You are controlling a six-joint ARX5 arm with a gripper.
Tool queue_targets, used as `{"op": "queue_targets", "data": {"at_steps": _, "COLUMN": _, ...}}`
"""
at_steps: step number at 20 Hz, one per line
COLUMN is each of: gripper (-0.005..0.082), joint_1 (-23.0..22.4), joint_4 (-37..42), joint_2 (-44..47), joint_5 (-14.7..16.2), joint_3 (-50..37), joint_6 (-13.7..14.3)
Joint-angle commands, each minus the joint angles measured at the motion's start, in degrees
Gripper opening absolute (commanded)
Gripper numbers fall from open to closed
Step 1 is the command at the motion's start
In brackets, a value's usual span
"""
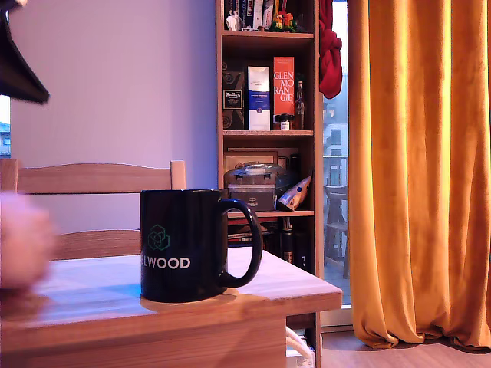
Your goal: Pick up the coffee capsules on the table and drop them inside the coffee cup
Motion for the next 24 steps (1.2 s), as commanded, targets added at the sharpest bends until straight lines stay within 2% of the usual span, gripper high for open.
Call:
{"op": "queue_targets", "data": {"at_steps": 1, "gripper": -0.0019, "joint_1": 0.1, "joint_4": 0.1, "joint_2": -0.9, "joint_5": -0.1, "joint_3": 0.2, "joint_6": -2.7}}
{"op": "queue_targets", "data": {"at_steps": 4, "gripper": -0.0019, "joint_1": 0.1, "joint_4": -0.5, "joint_2": -1.8, "joint_5": -0.3, "joint_3": 0.2, "joint_6": -4.6}}
{"op": "queue_targets", "data": {"at_steps": 9, "gripper": -0.0019, "joint_1": 0.1, "joint_4": -2.6, "joint_2": -1.8, "joint_5": -1.7, "joint_3": 0.2, "joint_6": -4.6}}
{"op": "queue_targets", "data": {"at_steps": 14, "gripper": -0.0019, "joint_1": -0.9, "joint_4": -9.9, "joint_2": -3.6, "joint_5": -7.3, "joint_3": -0.2, "joint_6": -5.4}}
{"op": "queue_targets", "data": {"at_steps": 18, "gripper": -0.0019, "joint_1": -2.7, "joint_4": -11.9, "joint_2": -10.0, "joint_5": -17.7, "joint_3": -2.9, "joint_6": -11.5}}
{"op": "queue_targets", "data": {"at_steps": 19, "gripper": -0.0019, "joint_1": -3.1, "joint_4": -11.9, "joint_2": -12.0, "joint_5": -19.4, "joint_3": -4.3, "joint_6": -12.7}}
{"op": "queue_targets", "data": {"at_steps": 21, "gripper": -0.0019, "joint_1": -3.8, "joint_4": -11.7, "joint_2": -16.5, "joint_5": -21.6, "joint_3": -7.2, "joint_6": -13.3}}
{"op": "queue_targets", "data": {"at_steps": 24, "gripper": -0.0019, "joint_1": -4.2, "joint_4": -11.5, "joint_2": -21.0, "joint_5": -21.5, "joint_3": -11.5, "joint_6": -13.6}}
